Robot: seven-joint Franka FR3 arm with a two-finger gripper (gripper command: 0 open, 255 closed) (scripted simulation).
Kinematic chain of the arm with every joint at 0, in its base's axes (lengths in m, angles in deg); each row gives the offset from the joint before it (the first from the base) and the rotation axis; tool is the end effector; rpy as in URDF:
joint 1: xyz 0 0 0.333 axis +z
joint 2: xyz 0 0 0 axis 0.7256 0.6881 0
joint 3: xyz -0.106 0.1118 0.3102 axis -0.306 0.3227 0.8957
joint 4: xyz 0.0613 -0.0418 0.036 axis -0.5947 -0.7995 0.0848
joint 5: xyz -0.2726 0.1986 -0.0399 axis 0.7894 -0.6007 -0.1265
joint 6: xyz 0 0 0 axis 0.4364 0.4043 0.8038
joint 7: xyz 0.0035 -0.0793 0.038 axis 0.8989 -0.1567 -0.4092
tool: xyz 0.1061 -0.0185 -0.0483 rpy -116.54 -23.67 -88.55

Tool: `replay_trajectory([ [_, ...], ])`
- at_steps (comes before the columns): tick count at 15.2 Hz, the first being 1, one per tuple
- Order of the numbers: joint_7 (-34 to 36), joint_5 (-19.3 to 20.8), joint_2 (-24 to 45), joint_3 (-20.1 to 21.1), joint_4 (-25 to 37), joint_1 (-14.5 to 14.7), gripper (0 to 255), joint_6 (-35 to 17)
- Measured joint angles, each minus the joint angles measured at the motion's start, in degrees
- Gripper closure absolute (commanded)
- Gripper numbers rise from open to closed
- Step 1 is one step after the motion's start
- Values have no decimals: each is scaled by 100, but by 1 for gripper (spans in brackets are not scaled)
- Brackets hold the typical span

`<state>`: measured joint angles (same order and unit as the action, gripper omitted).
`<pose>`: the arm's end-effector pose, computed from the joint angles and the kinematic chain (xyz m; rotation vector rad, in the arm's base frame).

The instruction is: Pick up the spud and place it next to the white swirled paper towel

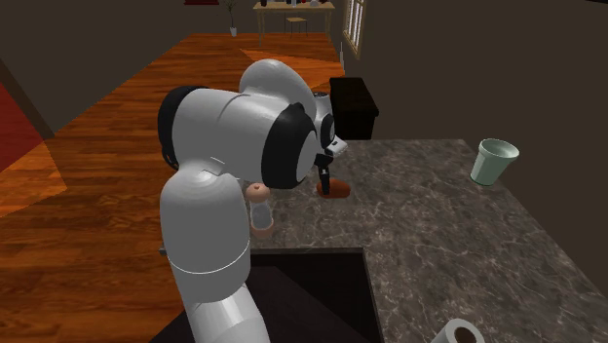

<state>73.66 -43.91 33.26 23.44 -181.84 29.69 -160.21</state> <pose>0.4857 0.1380 0.3963 2.7600 -1.2469 0.1228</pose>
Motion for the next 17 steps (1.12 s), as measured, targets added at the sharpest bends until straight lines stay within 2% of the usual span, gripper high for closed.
replay_trajectory([
  [3, 2, 3, 2, -1, -2, 0, 0, -5],
  [4, 2, 3, 2, -1, -2, 0, 255, -5],
  [14, 2, 2, -1, 2, -2, 2, 255, -6],
  [17, -106, -116, -126, 15, 46, -24, 255, 132],
])
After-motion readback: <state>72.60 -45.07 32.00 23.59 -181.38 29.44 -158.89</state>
